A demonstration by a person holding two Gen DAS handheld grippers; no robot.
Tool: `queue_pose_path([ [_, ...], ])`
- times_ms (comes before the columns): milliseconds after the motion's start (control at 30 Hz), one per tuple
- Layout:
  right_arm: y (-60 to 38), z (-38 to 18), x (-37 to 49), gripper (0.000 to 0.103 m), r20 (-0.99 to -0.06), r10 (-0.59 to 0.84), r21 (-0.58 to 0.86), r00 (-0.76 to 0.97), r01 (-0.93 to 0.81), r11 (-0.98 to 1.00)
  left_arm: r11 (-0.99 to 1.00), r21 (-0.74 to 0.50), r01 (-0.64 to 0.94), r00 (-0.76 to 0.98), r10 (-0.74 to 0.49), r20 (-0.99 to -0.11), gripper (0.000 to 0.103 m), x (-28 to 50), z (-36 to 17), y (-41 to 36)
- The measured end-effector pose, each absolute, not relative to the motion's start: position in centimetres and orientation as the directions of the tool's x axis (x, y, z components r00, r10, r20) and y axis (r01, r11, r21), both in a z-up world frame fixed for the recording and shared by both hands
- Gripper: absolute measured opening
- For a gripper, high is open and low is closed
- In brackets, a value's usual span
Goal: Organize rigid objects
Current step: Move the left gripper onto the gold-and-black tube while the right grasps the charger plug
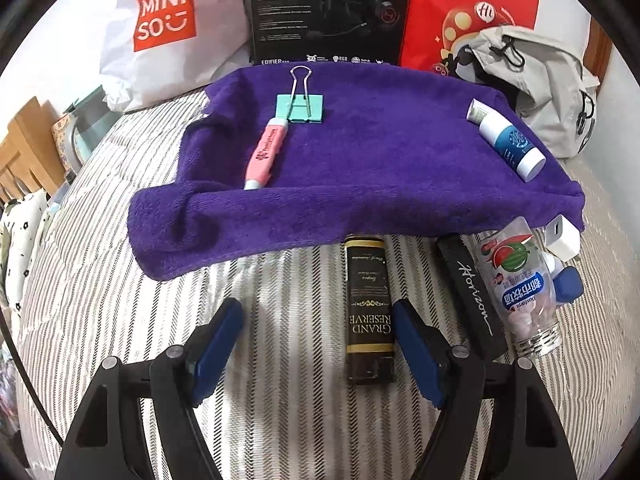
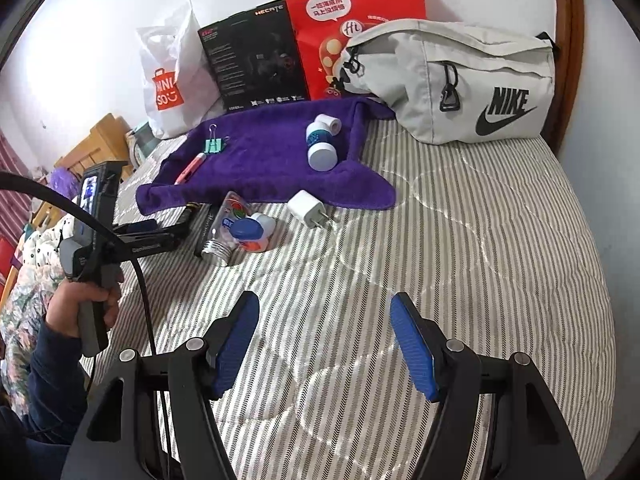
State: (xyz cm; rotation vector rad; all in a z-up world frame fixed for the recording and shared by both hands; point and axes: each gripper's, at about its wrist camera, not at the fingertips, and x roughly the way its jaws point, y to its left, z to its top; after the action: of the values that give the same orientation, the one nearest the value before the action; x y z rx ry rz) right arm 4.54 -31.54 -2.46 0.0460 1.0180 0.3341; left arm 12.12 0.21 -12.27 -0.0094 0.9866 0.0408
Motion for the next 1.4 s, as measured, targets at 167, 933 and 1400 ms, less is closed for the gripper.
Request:
queue_pose_path([
  [167,-31.4,-2.9,4.5,0.068,-0.832,0.297,0.196,0.469,-0.252,0.948,1.000,0.017,-0.017,0.567,0.024,-0.824,0.072,12.1,-12.3,-0.1],
  [933,-25.9,-9.7,15.1,0.057,-0.827,0.317,0.162,0.464,-0.344,0.925,0.999,0.027,0.021,0.535,0.012,-0.844,0.023,10.5,-11.4,3.2],
  [1400,-22.5,-10.8,16.4,0.038,-0.841,0.250,0.025,0.480,-0.427,0.904,1.000,-0.019,0.000,0.538,-0.017,-0.843,0.023,10.8,-11.5,5.6],
])
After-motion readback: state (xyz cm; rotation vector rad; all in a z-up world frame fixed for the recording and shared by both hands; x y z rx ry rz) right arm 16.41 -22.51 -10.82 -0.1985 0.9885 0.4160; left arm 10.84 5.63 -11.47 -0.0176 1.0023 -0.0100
